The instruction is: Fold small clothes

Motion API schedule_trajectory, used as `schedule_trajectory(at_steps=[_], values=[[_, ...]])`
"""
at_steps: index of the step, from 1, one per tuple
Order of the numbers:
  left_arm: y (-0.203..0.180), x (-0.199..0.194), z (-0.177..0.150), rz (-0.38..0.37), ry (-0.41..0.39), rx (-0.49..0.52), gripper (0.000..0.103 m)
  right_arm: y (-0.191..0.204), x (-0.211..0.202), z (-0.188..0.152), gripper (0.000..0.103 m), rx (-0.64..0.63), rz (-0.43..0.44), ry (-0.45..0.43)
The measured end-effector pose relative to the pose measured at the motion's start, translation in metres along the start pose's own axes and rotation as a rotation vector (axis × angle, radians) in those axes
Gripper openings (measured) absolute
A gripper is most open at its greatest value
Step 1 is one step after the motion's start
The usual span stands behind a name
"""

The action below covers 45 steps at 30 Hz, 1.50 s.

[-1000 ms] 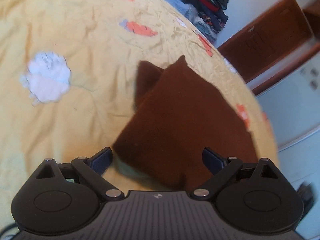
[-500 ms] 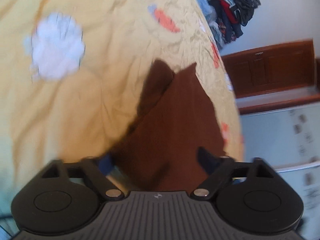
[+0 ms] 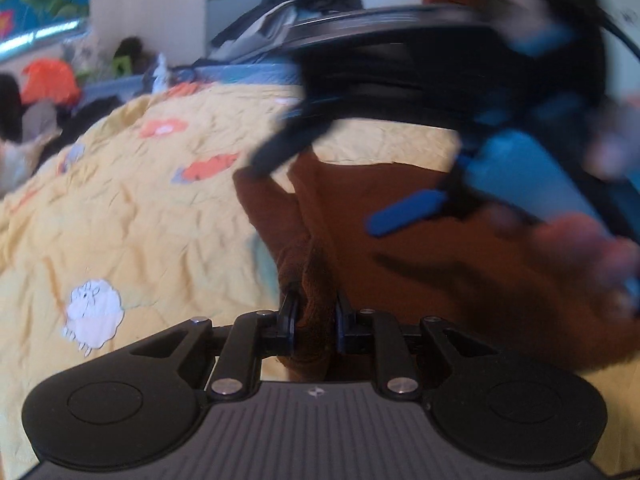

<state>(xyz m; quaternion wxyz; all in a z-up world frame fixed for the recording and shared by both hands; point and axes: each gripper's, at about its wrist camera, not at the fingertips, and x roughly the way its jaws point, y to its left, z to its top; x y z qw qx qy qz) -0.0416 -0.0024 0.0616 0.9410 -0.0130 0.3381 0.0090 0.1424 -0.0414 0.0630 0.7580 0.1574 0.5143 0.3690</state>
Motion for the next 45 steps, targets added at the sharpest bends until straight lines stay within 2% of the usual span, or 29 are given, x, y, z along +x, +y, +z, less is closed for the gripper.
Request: schedule_trajectory(at_steps=[2, 5, 6, 7, 8, 9, 10, 13, 17, 20, 23, 25, 26, 27, 29, 30, 31, 32, 34, 35, 36, 37, 38, 41, 43, 44, 45], values=[[-0.014, -0.001, -0.004, 0.013, -0.027, 0.086, 0.016, 0.012, 0.019, 0.005, 0.1, -0.048, -0.033, 0.052], [-0.028, -0.001, -0.009, 0.03, -0.043, 0.186, 0.016, 0.027, 0.042, 0.01, 0.092, -0.161, -0.141, 0.096], [-0.031, -0.001, -0.01, 0.031, -0.041, 0.202, 0.016, 0.029, 0.049, 0.011, 0.084, -0.188, -0.17, 0.106], [-0.033, 0.001, -0.01, 0.032, -0.039, 0.214, 0.016, 0.026, 0.052, 0.011, 0.063, -0.205, -0.192, 0.111], [-0.033, 0.002, -0.01, 0.034, -0.035, 0.222, 0.016, 0.022, 0.054, 0.011, 0.046, -0.215, -0.211, 0.117], [-0.034, 0.003, -0.008, 0.031, -0.036, 0.226, 0.016, 0.017, 0.055, 0.011, 0.021, -0.226, -0.237, 0.115], [-0.035, 0.002, -0.005, 0.021, -0.037, 0.227, 0.017, 0.01, 0.05, 0.012, 0.02, -0.232, -0.252, 0.104], [-0.052, -0.002, 0.009, -0.052, -0.061, 0.237, 0.017, -0.012, 0.012, 0.013, 0.018, -0.203, -0.177, 0.041], [-0.108, -0.012, 0.027, -0.205, -0.128, 0.315, 0.016, -0.044, -0.069, 0.007, 0.018, -0.167, -0.151, -0.08], [-0.156, -0.013, 0.028, -0.318, -0.155, 0.389, 0.016, -0.085, -0.136, -0.008, 0.018, -0.093, -0.16, -0.176], [-0.194, -0.002, 0.012, -0.415, -0.114, 0.501, 0.017, -0.138, -0.185, -0.033, 0.018, 0.033, -0.198, -0.246], [-0.207, 0.004, -0.003, -0.47, -0.067, 0.569, 0.019, -0.173, -0.2, -0.056, 0.018, 0.118, -0.218, -0.262], [-0.208, 0.005, -0.009, -0.474, -0.053, 0.589, 0.021, -0.188, -0.2, -0.067, 0.018, 0.151, -0.227, -0.257], [-0.206, 0.005, -0.014, -0.478, -0.044, 0.602, 0.023, -0.2, -0.197, -0.077, 0.023, 0.183, -0.233, -0.251], [-0.193, -0.002, -0.016, -0.492, -0.053, 0.607, 0.027, -0.217, -0.195, -0.098, 0.028, 0.25, -0.175, -0.302], [-0.183, -0.007, -0.015, -0.502, -0.075, 0.605, 0.029, -0.223, -0.197, -0.102, 0.039, 0.284, -0.126, -0.334], [-0.173, -0.013, -0.014, -0.504, -0.103, 0.605, 0.039, -0.225, -0.198, -0.104, 0.052, 0.307, -0.085, -0.358], [-0.16, -0.019, -0.015, -0.488, -0.137, 0.604, 0.064, -0.225, -0.2, -0.105, 0.057, 0.316, -0.062, -0.381], [-0.143, -0.034, -0.017, -0.427, -0.238, 0.598, 0.096, -0.222, -0.202, -0.102, 0.06, 0.3, -0.07, -0.407], [-0.134, -0.041, -0.021, -0.4, -0.294, 0.596, 0.097, -0.221, -0.202, -0.099, 0.059, 0.289, -0.088, -0.403], [-0.124, -0.044, -0.024, -0.382, -0.323, 0.6, 0.097, -0.221, -0.202, -0.096, 0.043, 0.276, -0.106, -0.398], [-0.119, -0.043, -0.026, -0.367, -0.319, 0.612, 0.097, -0.22, -0.202, -0.095, 0.02, 0.255, -0.116, -0.392], [-0.118, -0.041, -0.027, -0.34, -0.295, 0.624, 0.097, -0.22, -0.201, -0.091, 0.016, 0.232, -0.132, -0.376], [-0.117, -0.018, -0.036, -0.239, -0.211, 0.659, 0.096, -0.215, -0.206, -0.083, 0.016, 0.173, -0.184, -0.38], [-0.119, -0.005, -0.042, -0.217, -0.178, 0.659, 0.096, -0.222, -0.211, -0.08, 0.017, 0.189, -0.188, -0.389], [-0.12, -0.001, -0.044, -0.215, -0.165, 0.656, 0.096, -0.226, -0.209, -0.08, 0.022, 0.208, -0.199, -0.379], [-0.121, 0.002, -0.044, -0.214, -0.16, 0.654, 0.096, -0.229, -0.207, -0.081, 0.033, 0.241, -0.214, -0.366]])
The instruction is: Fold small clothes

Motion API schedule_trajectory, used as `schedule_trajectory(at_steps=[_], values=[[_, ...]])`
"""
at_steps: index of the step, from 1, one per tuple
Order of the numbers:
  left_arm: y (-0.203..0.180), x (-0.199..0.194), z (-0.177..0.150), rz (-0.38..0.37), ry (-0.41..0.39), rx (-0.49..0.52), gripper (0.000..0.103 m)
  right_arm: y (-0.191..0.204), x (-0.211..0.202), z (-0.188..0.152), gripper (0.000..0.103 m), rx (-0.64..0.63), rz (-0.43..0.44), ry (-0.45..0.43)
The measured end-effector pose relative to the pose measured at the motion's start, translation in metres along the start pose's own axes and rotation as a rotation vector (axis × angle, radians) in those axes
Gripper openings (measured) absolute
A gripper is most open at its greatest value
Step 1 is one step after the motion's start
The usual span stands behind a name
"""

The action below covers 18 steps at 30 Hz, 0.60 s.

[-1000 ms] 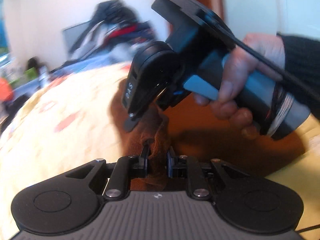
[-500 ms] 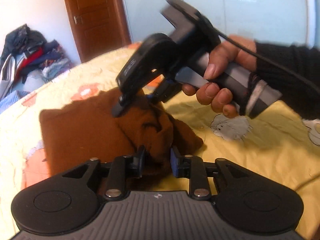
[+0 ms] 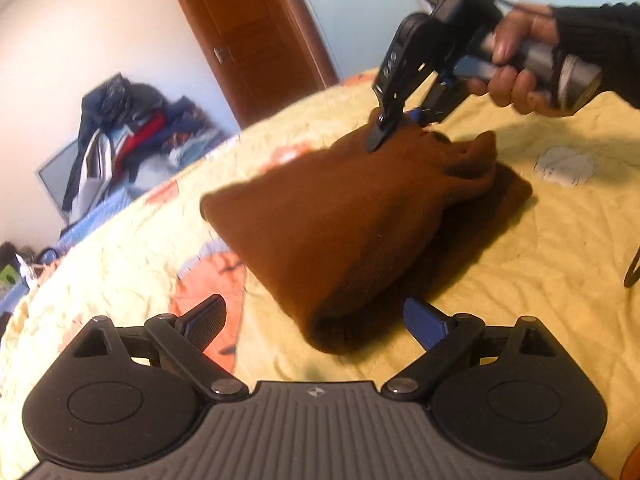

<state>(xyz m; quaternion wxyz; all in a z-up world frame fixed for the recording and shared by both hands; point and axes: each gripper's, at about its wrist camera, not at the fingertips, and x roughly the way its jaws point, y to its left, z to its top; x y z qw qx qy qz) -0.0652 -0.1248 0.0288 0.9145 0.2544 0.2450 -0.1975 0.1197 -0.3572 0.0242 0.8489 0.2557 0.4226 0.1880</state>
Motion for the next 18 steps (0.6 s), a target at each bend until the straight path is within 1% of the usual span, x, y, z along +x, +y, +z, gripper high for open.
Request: schedule_trajectory(at_steps=[1, 2, 3, 4, 5, 6, 8, 9, 11, 12, 13, 14, 15, 16, 17, 18], values=[[0.001, -0.001, -0.002, -0.004, -0.002, -0.003, 0.094, -0.003, -0.003, -0.005, 0.046, 0.025, -0.009, 0.006], [0.003, -0.003, -0.003, -0.006, -0.006, -0.005, 0.094, -0.002, -0.01, -0.01, 0.052, 0.025, 0.011, -0.007], [0.003, -0.001, -0.003, -0.002, -0.004, -0.002, 0.093, 0.0, -0.019, -0.014, 0.063, 0.018, 0.025, -0.036], [0.0, 0.006, -0.002, 0.002, 0.0, 0.0, 0.086, 0.004, -0.033, -0.018, 0.062, 0.015, 0.023, -0.07], [0.001, 0.008, -0.004, -0.001, 0.005, -0.002, 0.076, 0.006, -0.044, -0.021, 0.062, 0.012, 0.021, -0.097], [0.002, 0.011, -0.003, -0.005, 0.015, -0.008, 0.073, 0.009, -0.055, -0.025, 0.062, 0.002, 0.024, -0.119], [0.006, 0.011, -0.005, -0.003, 0.029, -0.027, 0.072, 0.021, -0.073, -0.038, 0.058, -0.063, 0.031, -0.131], [0.006, 0.015, -0.004, -0.007, 0.033, -0.034, 0.072, 0.029, -0.078, -0.045, 0.053, -0.111, 0.025, -0.119], [0.006, 0.018, -0.001, -0.012, 0.039, -0.043, 0.072, 0.05, -0.079, -0.06, 0.052, -0.229, 0.0, -0.062], [0.005, 0.021, 0.001, -0.015, 0.039, -0.044, 0.072, 0.06, -0.075, -0.068, 0.051, -0.291, -0.03, -0.029], [0.003, 0.023, 0.002, -0.018, 0.039, -0.045, 0.072, 0.069, -0.067, -0.075, 0.048, -0.344, -0.067, 0.006], [0.004, 0.026, 0.005, -0.024, 0.041, -0.052, 0.07, 0.074, -0.059, -0.082, 0.044, -0.385, -0.097, 0.042], [0.007, 0.029, 0.006, -0.039, 0.045, -0.067, 0.062, 0.076, -0.05, -0.088, 0.031, -0.409, -0.119, 0.075], [0.009, 0.032, 0.006, -0.059, 0.056, -0.092, 0.045, 0.073, -0.041, -0.092, 0.021, -0.413, -0.138, 0.104], [0.014, 0.032, 0.007, -0.059, 0.065, -0.117, 0.038, 0.07, -0.037, -0.096, 0.02, -0.409, -0.145, 0.115], [0.02, 0.03, 0.009, -0.068, 0.069, -0.144, 0.026, 0.069, -0.038, -0.097, 0.018, -0.404, -0.138, 0.102]])
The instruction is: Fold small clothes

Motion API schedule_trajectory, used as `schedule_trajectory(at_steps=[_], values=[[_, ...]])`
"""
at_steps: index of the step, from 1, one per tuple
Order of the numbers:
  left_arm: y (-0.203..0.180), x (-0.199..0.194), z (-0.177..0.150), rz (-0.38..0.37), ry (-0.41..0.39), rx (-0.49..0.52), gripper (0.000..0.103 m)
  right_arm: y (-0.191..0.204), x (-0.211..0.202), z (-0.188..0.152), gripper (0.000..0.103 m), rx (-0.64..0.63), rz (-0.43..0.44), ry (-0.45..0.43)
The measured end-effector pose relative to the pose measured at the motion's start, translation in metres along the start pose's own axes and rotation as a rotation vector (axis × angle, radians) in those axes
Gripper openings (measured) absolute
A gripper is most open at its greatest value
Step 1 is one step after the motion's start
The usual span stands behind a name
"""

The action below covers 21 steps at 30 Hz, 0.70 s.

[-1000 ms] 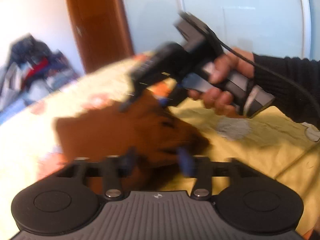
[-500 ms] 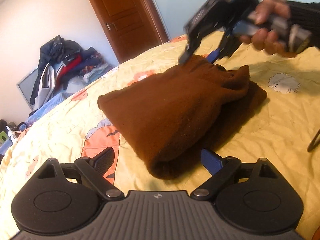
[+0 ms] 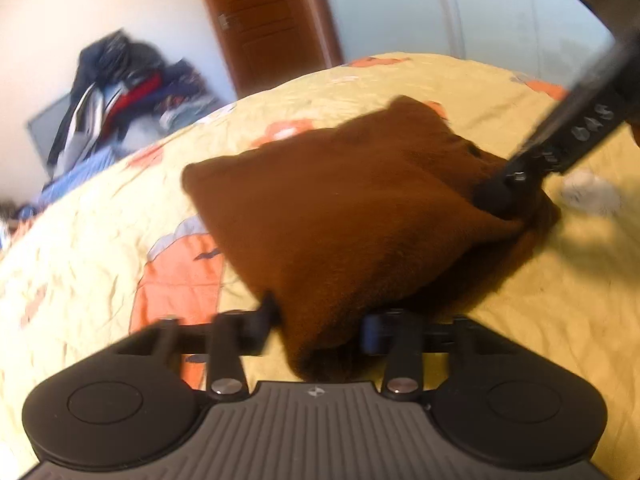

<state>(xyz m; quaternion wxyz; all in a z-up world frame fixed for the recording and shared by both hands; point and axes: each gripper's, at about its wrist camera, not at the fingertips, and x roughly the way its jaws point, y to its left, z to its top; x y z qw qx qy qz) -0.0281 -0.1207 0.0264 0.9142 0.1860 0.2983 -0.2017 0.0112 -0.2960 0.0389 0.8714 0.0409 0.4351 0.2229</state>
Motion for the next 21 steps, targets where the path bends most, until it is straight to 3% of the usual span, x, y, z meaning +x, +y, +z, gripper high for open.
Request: schedule_trajectory(at_steps=[1, 4, 6, 7, 8, 9, 10, 11, 12, 13, 14, 16, 18, 21], values=[[0.007, -0.004, 0.001, -0.019, 0.003, -0.028, 0.017, -0.001, -0.007, 0.0, 0.018, 0.018, 0.009, -0.024], [0.018, -0.012, -0.006, -0.06, 0.012, -0.052, 0.012, -0.014, -0.037, -0.007, 0.017, 0.095, 0.038, -0.104], [0.014, -0.009, -0.015, -0.054, 0.018, -0.024, 0.011, -0.033, -0.028, -0.022, 0.015, 0.174, 0.043, -0.052], [0.012, -0.01, -0.018, -0.046, 0.002, -0.004, 0.012, -0.038, -0.016, -0.03, 0.009, 0.192, 0.042, -0.011], [0.01, -0.011, -0.019, -0.05, 0.001, 0.011, 0.012, -0.037, -0.017, -0.036, 0.01, 0.194, 0.058, -0.043], [0.011, -0.014, -0.019, -0.069, -0.001, 0.017, 0.014, -0.039, -0.02, -0.035, 0.019, 0.22, 0.065, -0.051], [0.015, -0.018, -0.019, -0.094, 0.001, 0.013, 0.018, -0.041, -0.024, -0.032, 0.035, 0.251, 0.078, -0.057], [0.022, -0.022, -0.019, -0.128, 0.009, 0.003, 0.026, -0.045, -0.029, -0.03, 0.046, 0.279, 0.097, -0.076], [0.031, -0.028, -0.021, -0.168, 0.014, -0.015, 0.032, -0.048, -0.037, -0.028, 0.077, 0.299, 0.104, -0.117], [0.042, -0.033, -0.022, -0.204, 0.008, -0.045, 0.048, -0.052, -0.045, -0.025, 0.103, 0.317, 0.086, -0.167], [0.056, -0.039, -0.023, -0.231, -0.007, -0.089, 0.07, -0.056, -0.052, -0.023, 0.103, 0.332, 0.067, -0.21], [0.086, -0.045, -0.023, -0.264, -0.053, -0.212, 0.092, -0.069, -0.055, -0.011, 0.102, 0.373, 0.069, -0.247], [0.119, -0.035, -0.019, -0.299, -0.079, -0.409, 0.093, -0.086, -0.047, 0.002, 0.103, 0.435, 0.105, -0.267], [0.158, 0.013, -0.012, -0.402, -0.031, -0.738, 0.093, -0.113, -0.013, 0.024, 0.103, 0.551, 0.098, -0.243]])
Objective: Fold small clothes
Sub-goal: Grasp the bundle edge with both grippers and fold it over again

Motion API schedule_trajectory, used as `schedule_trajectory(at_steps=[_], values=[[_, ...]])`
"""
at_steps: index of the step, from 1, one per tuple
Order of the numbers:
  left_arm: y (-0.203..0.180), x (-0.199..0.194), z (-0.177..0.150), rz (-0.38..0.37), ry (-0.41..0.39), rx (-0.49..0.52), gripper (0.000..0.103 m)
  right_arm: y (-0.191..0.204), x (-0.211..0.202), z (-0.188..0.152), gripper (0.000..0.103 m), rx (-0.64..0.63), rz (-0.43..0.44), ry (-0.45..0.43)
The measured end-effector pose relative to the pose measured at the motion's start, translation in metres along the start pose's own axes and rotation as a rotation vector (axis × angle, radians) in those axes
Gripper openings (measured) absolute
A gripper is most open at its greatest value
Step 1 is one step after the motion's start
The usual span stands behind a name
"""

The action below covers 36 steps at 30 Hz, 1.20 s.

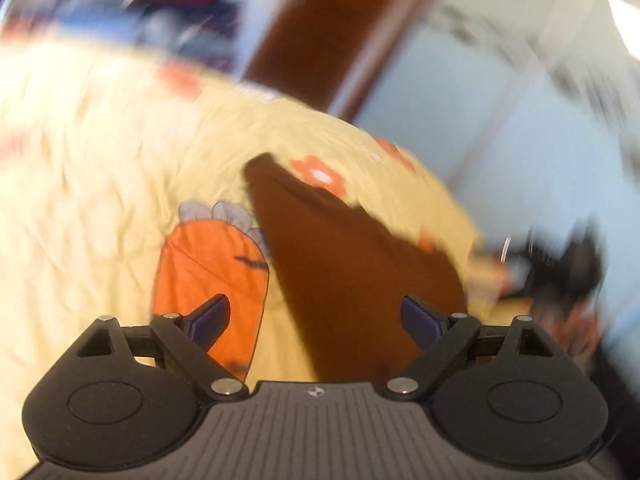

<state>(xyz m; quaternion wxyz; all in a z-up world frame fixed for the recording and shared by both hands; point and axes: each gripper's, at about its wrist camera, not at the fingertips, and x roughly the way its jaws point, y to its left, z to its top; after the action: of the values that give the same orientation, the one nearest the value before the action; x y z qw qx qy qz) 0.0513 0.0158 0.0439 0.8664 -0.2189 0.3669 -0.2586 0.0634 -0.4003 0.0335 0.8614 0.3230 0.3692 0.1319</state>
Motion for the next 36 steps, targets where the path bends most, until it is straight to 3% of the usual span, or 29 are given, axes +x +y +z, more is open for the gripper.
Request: schedule_trajectory(at_steps=[2, 4, 5, 6, 7, 8, 9, 10, 14, 19, 22, 23, 24, 25, 26, 27, 29, 30, 33, 35, 36], values=[[0.018, 0.037, 0.019, -0.024, 0.06, -0.156, 0.092, -0.007, 0.03, 0.011, 0.1, 0.066, 0.008, 0.042], [0.03, 0.072, 0.03, -0.041, 0.122, -0.257, 0.09, -0.006, 0.053, 0.013, 0.101, 0.086, 0.021, 0.052], [0.033, 0.083, 0.034, -0.074, 0.114, -0.281, 0.091, -0.002, 0.061, 0.015, 0.101, 0.077, 0.027, 0.06], [0.033, 0.093, 0.038, -0.092, 0.118, -0.292, 0.09, 0.003, 0.067, 0.016, 0.097, 0.064, 0.031, 0.064], [0.03, 0.102, 0.043, -0.1, 0.12, -0.299, 0.09, 0.007, 0.074, 0.015, 0.084, 0.052, 0.035, 0.077], [0.027, 0.109, 0.048, -0.094, 0.124, -0.293, 0.071, 0.011, 0.081, 0.013, 0.073, 0.032, 0.053, 0.1], [0.023, 0.118, 0.051, -0.075, 0.144, -0.272, 0.045, 0.014, 0.087, 0.011, 0.043, 0.01, 0.051, 0.124], [0.019, 0.128, 0.053, -0.02, 0.182, -0.235, 0.011, 0.016, 0.092, 0.008, 0.034, -0.018, 0.031, 0.138], [-0.001, 0.114, 0.06, 0.067, 0.128, -0.086, 0.01, 0.022, 0.091, 0.006, 0.033, -0.028, 0.049, 0.117], [-0.006, 0.066, 0.082, 0.103, 0.013, 0.057, 0.01, 0.049, 0.099, 0.008, 0.032, -0.046, 0.153, 0.09], [0.003, 0.059, 0.101, 0.214, -0.039, 0.127, 0.014, 0.073, 0.12, 0.012, 0.033, -0.081, 0.202, 0.058], [0.009, 0.058, 0.104, 0.257, -0.032, 0.136, 0.016, 0.079, 0.131, 0.013, 0.042, -0.08, 0.191, 0.045], [0.015, 0.055, 0.105, 0.293, -0.009, 0.114, 0.016, 0.082, 0.14, 0.014, 0.066, -0.066, 0.148, 0.043], [0.022, 0.05, 0.104, 0.302, 0.015, 0.081, 0.017, 0.084, 0.146, 0.016, 0.08, -0.037, 0.084, 0.063], [0.027, 0.045, 0.1, 0.277, 0.036, 0.038, 0.022, 0.085, 0.148, 0.016, 0.091, -0.011, 0.037, 0.078], [0.035, 0.035, 0.092, 0.226, 0.045, -0.004, 0.029, 0.085, 0.142, 0.014, 0.091, -0.004, 0.042, 0.073], [0.051, 0.015, 0.067, 0.128, 0.058, -0.109, 0.087, 0.082, 0.122, 0.007, 0.094, -0.021, 0.106, 0.069], [0.057, 0.009, 0.053, 0.093, 0.063, -0.162, 0.092, 0.079, 0.11, 0.002, 0.095, -0.028, 0.113, 0.07], [0.064, 0.016, 0.015, -0.021, 0.149, -0.269, 0.091, 0.072, 0.089, -0.018, 0.092, -0.051, 0.107, 0.126], [0.052, 0.018, 0.002, -0.041, 0.136, -0.233, 0.09, 0.073, 0.088, -0.033, 0.087, -0.073, 0.091, 0.184], [0.045, 0.022, 0.0, -0.034, 0.147, -0.204, 0.089, 0.075, 0.09, -0.041, 0.079, -0.094, 0.085, 0.213]])
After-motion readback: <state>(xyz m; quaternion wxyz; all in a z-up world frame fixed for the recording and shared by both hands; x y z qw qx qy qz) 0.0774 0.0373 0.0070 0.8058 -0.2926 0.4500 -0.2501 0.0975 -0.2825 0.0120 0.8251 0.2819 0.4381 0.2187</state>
